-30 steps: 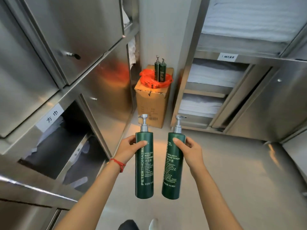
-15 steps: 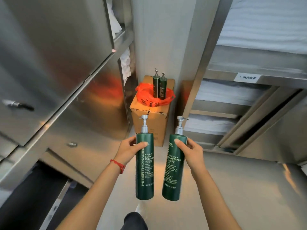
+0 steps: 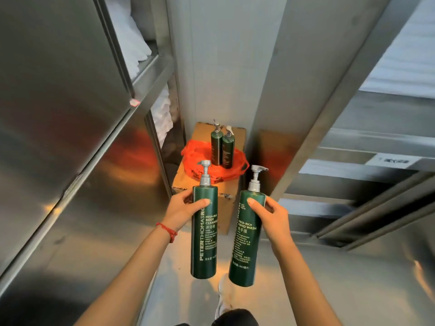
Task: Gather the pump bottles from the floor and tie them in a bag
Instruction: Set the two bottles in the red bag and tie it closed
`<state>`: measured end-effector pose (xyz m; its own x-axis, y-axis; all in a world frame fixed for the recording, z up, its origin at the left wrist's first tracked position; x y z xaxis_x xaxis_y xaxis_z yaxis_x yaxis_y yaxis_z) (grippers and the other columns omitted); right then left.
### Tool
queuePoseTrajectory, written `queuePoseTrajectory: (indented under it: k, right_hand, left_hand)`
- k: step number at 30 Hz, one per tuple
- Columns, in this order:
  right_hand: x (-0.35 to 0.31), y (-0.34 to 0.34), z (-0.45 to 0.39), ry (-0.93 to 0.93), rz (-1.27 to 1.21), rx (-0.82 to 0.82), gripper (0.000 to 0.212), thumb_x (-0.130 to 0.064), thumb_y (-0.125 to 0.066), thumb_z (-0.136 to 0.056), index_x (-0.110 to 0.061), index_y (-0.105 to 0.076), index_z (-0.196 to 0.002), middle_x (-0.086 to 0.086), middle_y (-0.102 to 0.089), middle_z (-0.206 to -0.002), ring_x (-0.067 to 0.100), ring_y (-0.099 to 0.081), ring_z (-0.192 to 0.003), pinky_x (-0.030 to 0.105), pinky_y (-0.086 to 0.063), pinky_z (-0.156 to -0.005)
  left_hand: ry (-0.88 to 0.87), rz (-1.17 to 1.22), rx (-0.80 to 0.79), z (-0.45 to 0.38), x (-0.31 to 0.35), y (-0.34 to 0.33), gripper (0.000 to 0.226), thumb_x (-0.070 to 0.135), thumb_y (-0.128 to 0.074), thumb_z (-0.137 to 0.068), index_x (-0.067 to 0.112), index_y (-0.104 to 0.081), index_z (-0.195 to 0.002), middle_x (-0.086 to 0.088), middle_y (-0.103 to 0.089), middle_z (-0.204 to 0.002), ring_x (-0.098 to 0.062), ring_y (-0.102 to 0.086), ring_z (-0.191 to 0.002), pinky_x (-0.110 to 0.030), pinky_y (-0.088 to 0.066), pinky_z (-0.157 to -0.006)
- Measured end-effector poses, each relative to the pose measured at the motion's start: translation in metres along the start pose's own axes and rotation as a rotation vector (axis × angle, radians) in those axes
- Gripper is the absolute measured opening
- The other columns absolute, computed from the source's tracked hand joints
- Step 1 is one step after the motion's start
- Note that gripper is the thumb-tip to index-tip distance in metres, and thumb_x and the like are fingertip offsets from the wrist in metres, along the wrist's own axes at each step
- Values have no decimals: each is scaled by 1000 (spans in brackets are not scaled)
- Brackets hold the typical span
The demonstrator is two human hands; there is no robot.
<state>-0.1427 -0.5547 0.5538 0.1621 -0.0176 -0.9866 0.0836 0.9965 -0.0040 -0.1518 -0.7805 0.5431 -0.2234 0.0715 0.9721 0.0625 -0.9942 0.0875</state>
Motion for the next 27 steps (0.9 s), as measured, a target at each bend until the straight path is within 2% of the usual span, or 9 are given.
queuePoseTrajectory:
  k: [5,10,15,17,20,21,24,27]
  right_hand:
    - [-5,-5,-83,-9,12,-6,12,-17,-73,-75,-25,-69,-83,-11,-74,-77,3,-67,-72,13,-52,-62]
    - [-12,-14,-149,-20,39,25,16,-19,-74,-74,-29,-66,-83,-10,-70,-87,7,-66,-80,15,-49,-68]
    - [-17,-31,-195,49,54,61,31,-15,-75,-73,-28,-62,-98,-13,-68,-95,-7,-64,-82,6,-47,-68]
    - [-16,-37,-211,60,74,95,36,-13,-75,-72,-31,-59,-99,-17,-64,-97,-10,-62,-84,5,-47,-70]
    - [-11,-45,-233,51,102,177,45,-14,-77,-70,-33,-55,-105,-21,-60,-100,-11,-59,-89,10,-47,-74]
    - [-9,-48,-240,56,103,204,47,-14,-78,-69,-35,-55,-104,-22,-59,-100,-13,-59,-88,8,-47,-72]
    - [0,-60,-259,66,106,262,51,-10,-78,-68,-32,-53,-106,-21,-58,-101,-20,-56,-86,0,-44,-68]
    - [12,-69,-274,29,125,308,54,-11,-79,-68,-26,-52,-111,-11,-59,-104,-7,-58,-94,9,-45,-79]
  left_hand:
    - [-15,-9,47,-71,12,-3,27,1,-70,-74,12,-64,-97,2,-64,-89,-5,-59,-79,-4,-46,-62]
    - [-11,25,90,-131,21,1,30,1,-73,-71,15,-63,-95,3,-65,-90,-5,-62,-79,-7,-48,-62]
    - [-34,26,98,-186,25,6,39,0,-75,-68,18,-61,-99,1,-64,-94,1,-64,-73,-7,-48,-60]
    - [-35,18,75,-211,25,8,45,0,-77,-66,16,-59,-104,0,-65,-94,-3,-63,-78,-9,-49,-64]
    - [-15,5,52,-247,21,17,52,0,-78,-64,15,-57,-109,-5,-64,-101,-15,-62,-90,-22,-50,-77]
    - [-21,-8,47,-258,21,20,54,0,-79,-63,16,-56,-109,-5,-64,-102,-14,-61,-91,-21,-49,-77]
    - [-59,-55,36,-290,19,30,54,1,-81,-61,25,-55,-101,4,-63,-98,-2,-61,-87,-8,-48,-70]
    - [-76,-84,34,-315,15,32,56,2,-81,-60,35,-53,-95,13,-62,-96,9,-62,-84,-5,-47,-69]
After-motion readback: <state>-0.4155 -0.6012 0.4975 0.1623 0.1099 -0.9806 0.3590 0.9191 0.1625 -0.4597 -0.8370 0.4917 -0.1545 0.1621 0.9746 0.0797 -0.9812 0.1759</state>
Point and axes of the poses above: each hand's wrist, its own z-axis away from the middle knuckle, its own y-axis out of the back of the hand, x = y × z, the point moved 7 cm from there along -z, towards the middle knuckle
